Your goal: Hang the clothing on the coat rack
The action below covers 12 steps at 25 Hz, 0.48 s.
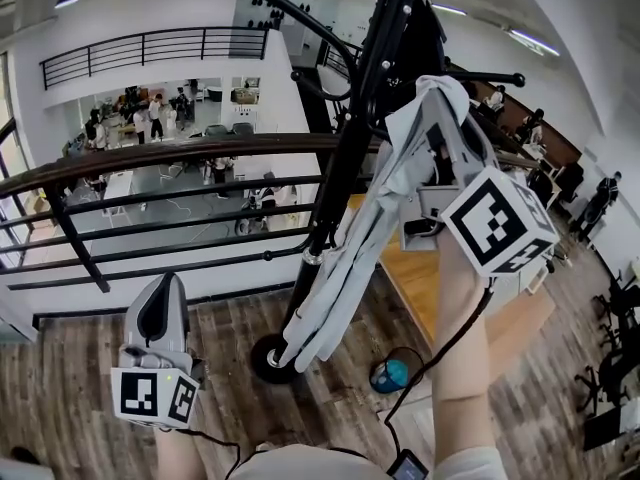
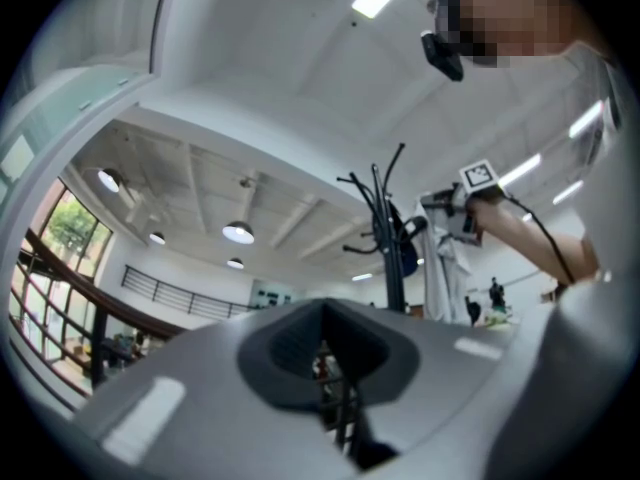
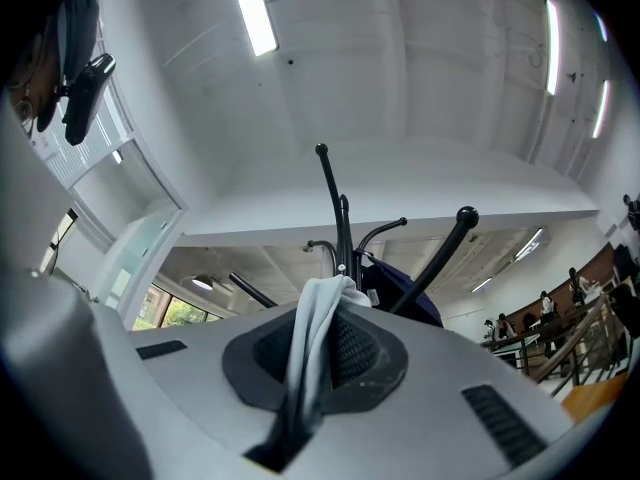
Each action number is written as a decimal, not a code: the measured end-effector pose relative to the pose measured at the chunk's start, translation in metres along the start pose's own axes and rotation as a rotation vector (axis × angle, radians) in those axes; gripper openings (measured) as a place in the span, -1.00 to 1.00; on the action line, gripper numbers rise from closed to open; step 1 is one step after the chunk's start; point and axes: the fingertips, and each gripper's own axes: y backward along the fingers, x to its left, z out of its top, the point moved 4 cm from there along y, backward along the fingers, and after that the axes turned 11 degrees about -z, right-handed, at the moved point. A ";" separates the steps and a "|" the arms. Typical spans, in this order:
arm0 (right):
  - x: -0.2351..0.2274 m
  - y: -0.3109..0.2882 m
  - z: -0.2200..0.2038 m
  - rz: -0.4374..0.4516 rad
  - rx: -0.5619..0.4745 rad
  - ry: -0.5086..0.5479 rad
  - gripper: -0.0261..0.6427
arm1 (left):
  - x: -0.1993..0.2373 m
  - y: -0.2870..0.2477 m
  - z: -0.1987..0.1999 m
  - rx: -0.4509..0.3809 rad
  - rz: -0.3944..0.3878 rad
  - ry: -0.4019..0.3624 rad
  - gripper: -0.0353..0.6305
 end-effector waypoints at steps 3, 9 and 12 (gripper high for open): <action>0.005 0.000 -0.008 0.012 0.024 0.019 -0.89 | 0.002 0.002 -0.002 -0.001 0.002 0.002 -0.87; 0.013 0.010 -0.021 0.057 0.069 0.072 -0.89 | 0.006 0.007 -0.010 -0.004 0.012 0.002 -0.87; 0.012 0.014 -0.017 0.082 0.098 0.084 -0.89 | 0.004 0.004 -0.005 -0.007 0.013 0.005 -0.87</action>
